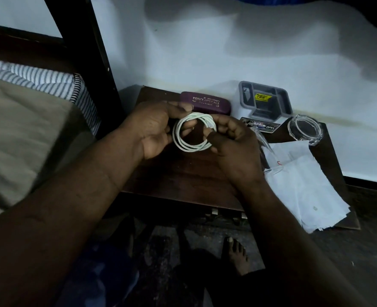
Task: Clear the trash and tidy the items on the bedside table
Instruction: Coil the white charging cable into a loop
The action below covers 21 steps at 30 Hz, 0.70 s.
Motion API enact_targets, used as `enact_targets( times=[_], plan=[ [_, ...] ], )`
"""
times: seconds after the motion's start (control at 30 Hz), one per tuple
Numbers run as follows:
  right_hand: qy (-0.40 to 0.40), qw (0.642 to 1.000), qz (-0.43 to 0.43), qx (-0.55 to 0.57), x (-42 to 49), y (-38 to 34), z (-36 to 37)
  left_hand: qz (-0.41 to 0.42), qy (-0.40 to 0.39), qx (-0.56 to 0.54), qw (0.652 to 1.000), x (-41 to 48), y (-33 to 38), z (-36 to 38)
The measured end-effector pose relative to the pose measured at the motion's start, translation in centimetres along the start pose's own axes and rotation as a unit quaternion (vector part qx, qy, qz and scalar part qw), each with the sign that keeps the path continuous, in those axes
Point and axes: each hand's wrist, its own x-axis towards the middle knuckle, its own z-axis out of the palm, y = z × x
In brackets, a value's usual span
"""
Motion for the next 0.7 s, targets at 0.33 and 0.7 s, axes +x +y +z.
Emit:
enact_targets(
  times=[0.33, 0.7],
  plan=[
    [0.001, 0.994, 0.080, 0.078, -0.1, -0.7, 1.2, 0.020, 0.016, 0.035, 0.999, -0.4, 0.5, -0.6],
    [0.009, 0.997, 0.067, 0.030, 0.5, -0.8, 1.4, 0.062, -0.036, 0.181, 0.981, -0.7, 0.8, -1.9]
  ],
)
